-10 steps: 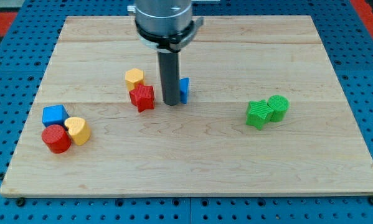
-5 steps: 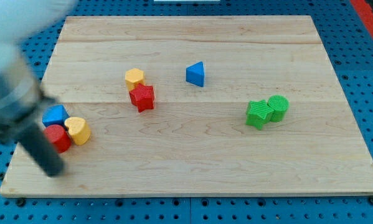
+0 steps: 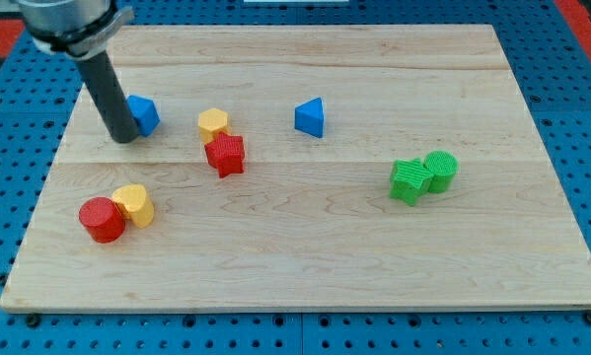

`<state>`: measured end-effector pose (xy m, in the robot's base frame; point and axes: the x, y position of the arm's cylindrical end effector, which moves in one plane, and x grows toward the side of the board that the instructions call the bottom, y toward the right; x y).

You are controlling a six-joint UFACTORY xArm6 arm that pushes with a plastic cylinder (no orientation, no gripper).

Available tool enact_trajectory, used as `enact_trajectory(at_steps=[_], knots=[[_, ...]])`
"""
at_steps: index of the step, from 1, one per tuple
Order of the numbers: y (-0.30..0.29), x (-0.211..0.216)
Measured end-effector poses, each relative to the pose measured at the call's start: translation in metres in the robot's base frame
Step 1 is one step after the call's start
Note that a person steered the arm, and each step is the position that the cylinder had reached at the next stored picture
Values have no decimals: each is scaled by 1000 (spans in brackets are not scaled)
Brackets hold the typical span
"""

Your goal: Push blue cube closer to yellow hexagon

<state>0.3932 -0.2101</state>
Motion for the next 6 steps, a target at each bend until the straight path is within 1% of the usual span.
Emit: enact_trajectory(at_steps=[1,2,3,4,5,6], knots=[[-16,-13],[56,-20],[36,-41],[-7,-57],[46,-104],[107,-81]])
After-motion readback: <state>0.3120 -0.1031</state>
